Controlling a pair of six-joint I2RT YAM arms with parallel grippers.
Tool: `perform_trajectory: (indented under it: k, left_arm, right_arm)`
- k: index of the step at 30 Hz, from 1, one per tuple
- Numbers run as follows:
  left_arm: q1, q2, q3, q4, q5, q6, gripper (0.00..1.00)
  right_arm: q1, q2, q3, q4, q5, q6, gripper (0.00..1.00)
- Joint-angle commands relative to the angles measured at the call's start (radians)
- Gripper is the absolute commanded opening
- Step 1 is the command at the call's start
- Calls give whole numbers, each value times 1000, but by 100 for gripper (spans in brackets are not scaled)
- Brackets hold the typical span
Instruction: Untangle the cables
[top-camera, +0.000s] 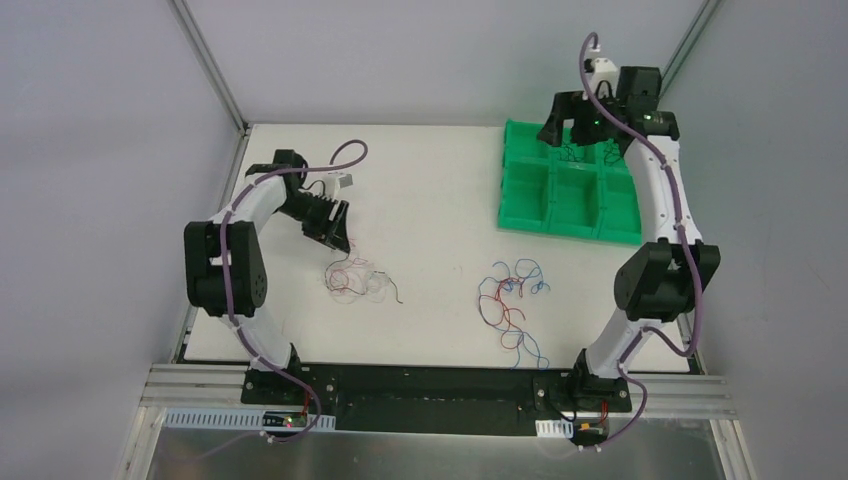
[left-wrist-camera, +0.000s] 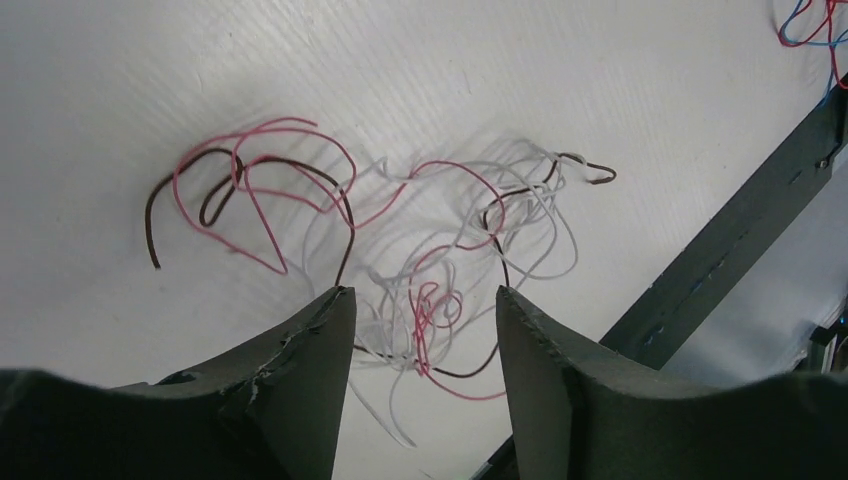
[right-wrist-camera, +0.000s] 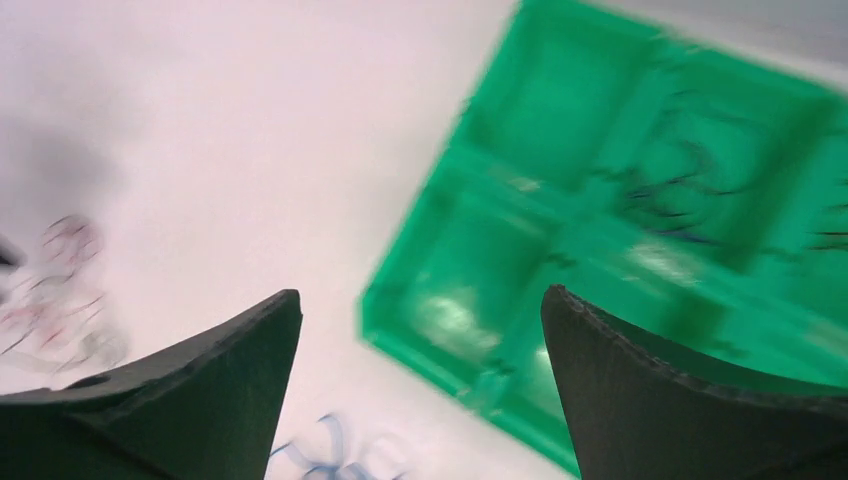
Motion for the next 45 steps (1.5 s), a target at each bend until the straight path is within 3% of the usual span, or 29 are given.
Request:
perform_trajectory:
  k: [1,5,9,15,23,32,35,39,40,44,45]
  left_arm:
    - [-9,94,74,-17,-15,-28,50]
    - [-17,119,84,-7,-20,-74,42]
    - [-18,-43,30,-7,43,-14,56]
    - [-88,-211,-28,-7,126,43,66]
    - [-226,-247,-56,-7,120,79,70]
    - [-287,-260,-28,27,157,87,73]
    - [-331,-290,-71,131,176,59,77]
    - [-419,-317,-152,316,128,6,78]
    - [-438,-312,-154,345,120,-10,78]
    - [-520,-272,-145,426,106,-63,78]
    - [-537,-266,-147,449,107,-68,79]
  right_arm:
    - [145,-100,-168,-64,-183,169,90]
    - [268,-173,-395,-8,-222,219,84]
    - [321,-231,-538,-109,-192,135,77]
    - [317,-337,-765,-158,18,-71,77]
    - [268,-302,-800,-89,115,-142,73]
    - [242,-217,-868,-57,175,-141,46]
    - [242,-211,-896,-48,200,-131,46]
    - [244,-183,-942,-9,262,-127,52]
    - [245,-184,-953,11,272,-128,45]
    - [256,-176,-919,-16,245,-140,0]
    - [255,-187,-896,-40,209,-139,0]
